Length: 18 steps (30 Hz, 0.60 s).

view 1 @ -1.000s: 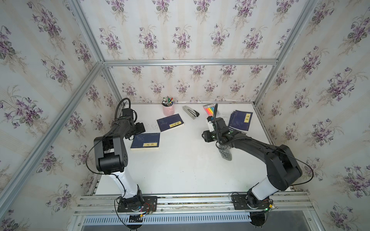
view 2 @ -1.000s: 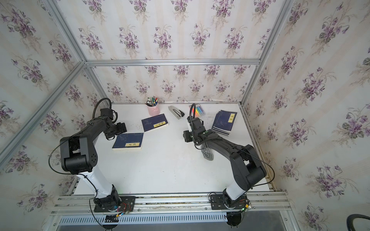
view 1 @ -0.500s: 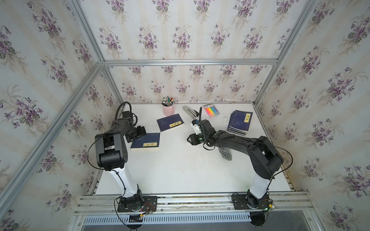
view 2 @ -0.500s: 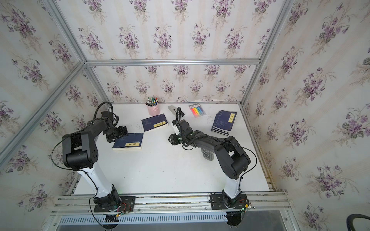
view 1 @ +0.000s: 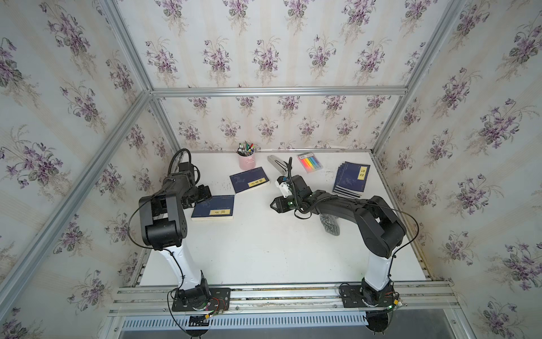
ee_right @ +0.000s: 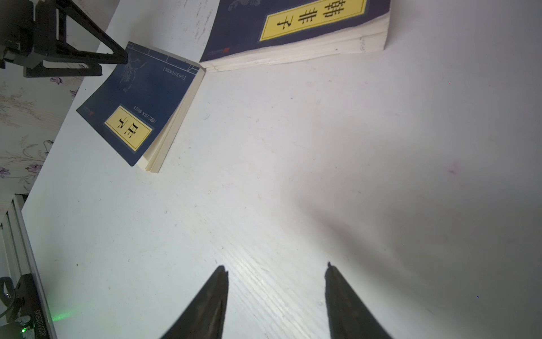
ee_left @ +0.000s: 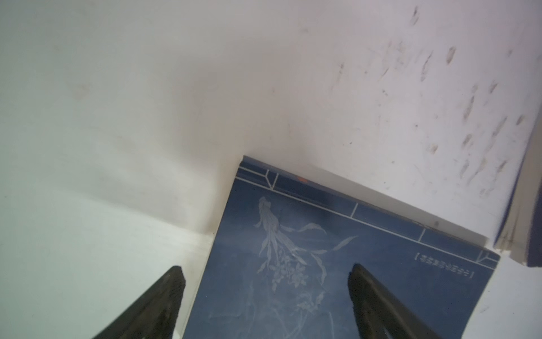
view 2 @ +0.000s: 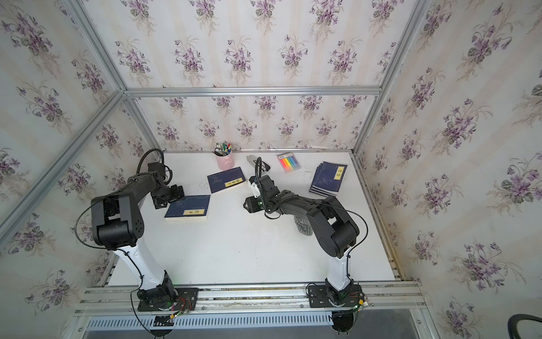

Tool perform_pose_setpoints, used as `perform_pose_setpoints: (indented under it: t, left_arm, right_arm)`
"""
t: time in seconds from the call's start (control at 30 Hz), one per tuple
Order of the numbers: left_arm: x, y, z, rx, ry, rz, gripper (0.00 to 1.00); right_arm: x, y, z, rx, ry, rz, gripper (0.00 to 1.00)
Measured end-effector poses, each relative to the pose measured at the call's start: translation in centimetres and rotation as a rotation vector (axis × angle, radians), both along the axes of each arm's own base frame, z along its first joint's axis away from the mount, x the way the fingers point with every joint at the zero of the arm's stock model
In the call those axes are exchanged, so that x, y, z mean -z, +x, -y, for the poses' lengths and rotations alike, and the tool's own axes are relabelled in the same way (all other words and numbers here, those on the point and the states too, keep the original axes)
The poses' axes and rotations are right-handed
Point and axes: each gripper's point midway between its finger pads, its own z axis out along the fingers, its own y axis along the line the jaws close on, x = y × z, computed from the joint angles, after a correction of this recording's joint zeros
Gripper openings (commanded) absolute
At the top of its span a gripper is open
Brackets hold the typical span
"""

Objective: Wipe the cover of the book
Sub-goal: Move the book to the center of the board.

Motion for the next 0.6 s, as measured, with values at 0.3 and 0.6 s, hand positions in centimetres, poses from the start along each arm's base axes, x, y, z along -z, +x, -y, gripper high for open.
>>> perform_pose_setpoints:
  t: [0.3,0.6]
  left_arm:
    - [0.2,-0.6,3.6,0.075,-0.057,-0.007,0.87]
    - [-0.2,-1.9,8.4,0.181,-0.104,-0.004,0.85]
  right_arm:
    - [-0.1,2.9,-5.8,-0.053,0.143,-0.055,0.54]
    - [2.2,3.3,-10.7,-0.101,0.171,-0.119,0.54]
